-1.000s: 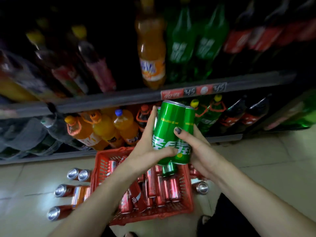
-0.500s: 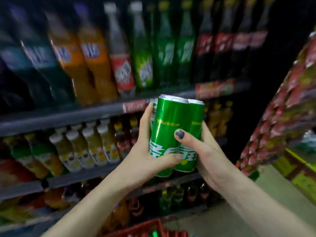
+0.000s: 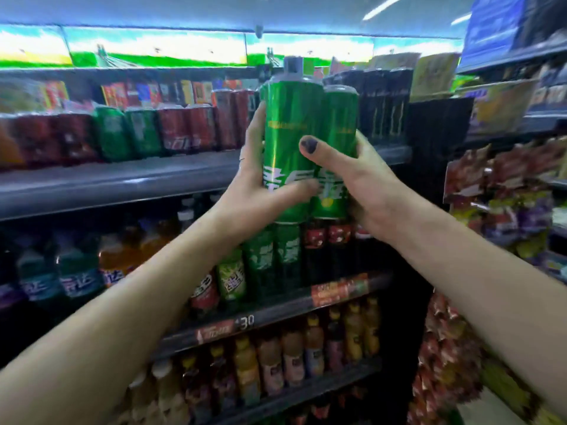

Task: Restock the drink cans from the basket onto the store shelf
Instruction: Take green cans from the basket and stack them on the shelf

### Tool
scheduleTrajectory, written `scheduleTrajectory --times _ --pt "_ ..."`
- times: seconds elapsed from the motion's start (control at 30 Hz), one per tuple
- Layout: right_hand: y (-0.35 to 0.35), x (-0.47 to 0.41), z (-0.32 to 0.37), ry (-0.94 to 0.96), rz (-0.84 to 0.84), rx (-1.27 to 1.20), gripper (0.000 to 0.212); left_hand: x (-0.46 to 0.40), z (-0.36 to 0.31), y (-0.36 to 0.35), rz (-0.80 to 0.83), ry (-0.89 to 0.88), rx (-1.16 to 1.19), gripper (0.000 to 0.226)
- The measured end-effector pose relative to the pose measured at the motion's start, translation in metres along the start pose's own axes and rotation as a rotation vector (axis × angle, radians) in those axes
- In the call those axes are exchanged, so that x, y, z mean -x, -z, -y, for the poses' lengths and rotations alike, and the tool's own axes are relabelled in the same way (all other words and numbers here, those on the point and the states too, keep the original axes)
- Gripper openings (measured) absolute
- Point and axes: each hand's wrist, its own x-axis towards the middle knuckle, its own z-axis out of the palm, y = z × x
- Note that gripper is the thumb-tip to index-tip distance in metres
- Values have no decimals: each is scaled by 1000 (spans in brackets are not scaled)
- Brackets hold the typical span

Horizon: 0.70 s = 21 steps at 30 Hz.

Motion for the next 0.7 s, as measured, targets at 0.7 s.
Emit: scheduleTrajectory --times 0.7 --pt "13 -205 6 71 103 141 107 -170 45 50 -3 129 -194 82"
